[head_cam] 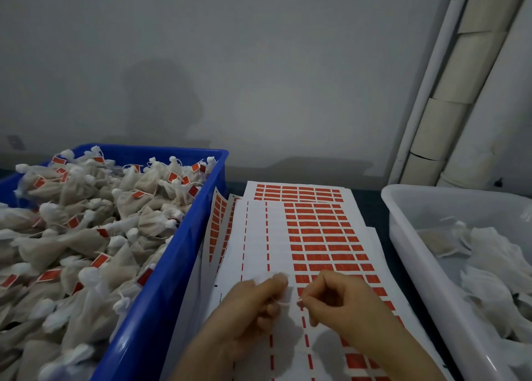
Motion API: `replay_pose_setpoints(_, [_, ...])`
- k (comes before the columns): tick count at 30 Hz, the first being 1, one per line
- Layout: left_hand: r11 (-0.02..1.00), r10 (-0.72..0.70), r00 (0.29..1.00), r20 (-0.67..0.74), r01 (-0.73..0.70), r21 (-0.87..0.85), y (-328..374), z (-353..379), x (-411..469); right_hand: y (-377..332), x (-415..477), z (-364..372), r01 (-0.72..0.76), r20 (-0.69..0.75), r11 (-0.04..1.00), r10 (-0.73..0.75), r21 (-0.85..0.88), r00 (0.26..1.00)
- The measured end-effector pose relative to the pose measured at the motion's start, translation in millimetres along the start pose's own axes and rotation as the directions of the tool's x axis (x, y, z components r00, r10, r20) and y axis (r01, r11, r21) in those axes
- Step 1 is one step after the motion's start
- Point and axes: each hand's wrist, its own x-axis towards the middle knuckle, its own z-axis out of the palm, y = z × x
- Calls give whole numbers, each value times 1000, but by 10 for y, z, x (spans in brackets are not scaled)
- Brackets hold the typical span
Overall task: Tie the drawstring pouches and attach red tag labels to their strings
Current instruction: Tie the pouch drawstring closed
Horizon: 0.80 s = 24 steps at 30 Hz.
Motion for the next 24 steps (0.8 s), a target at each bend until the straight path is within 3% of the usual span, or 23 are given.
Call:
replay_pose_setpoints(2, [935,139,980,-142,-82,345,-30,16,3,15,13,-36,-19,-10,1000,19,-22,1000])
replay_pose_setpoints(3, [833,235,957,-168,-109,543,-63,16,1,37,21,-41,7,-23,997,-9,-76,1000])
replay_pose_setpoints(5, [554,381,923,-54,-181,813,-122,32,-12,87,31,-6,98,1,963,-101,-252,995])
replay_pose_setpoints(7, [329,471,877,94,-273,904,-168,46,25,134,42,83,199,83,912,-181,-358,980])
replay_pose_setpoints(11, [94,479,855,199,-275,957,-100,6,59,182,74,192,323,133,873,-294,-366,946])
replay_pose_setpoints(15, [-85,727,614,307,-363,928,-133,-31,47,164,71,265,287,108,921,-267,-265,958])
replay_pose_setpoints(17, [-41,830,505,239,-371,928,-153,15,55,126,76,274,253,15,940,-256,-230,967])
replay_pose_setpoints(20, [239,911,408,-63,-396,886,-141,102,37,117,86,256,232,-110,937,-268,-263,957])
replay_pose_setpoints(21, [335,892,425,-153,-395,855,-151,115,39,122,86,257,237,-129,932,-280,-273,951])
replay_pose_setpoints(24, [624,721,612,-326,-367,690,-135,105,66,126,81,293,279,-139,904,-338,-325,931])
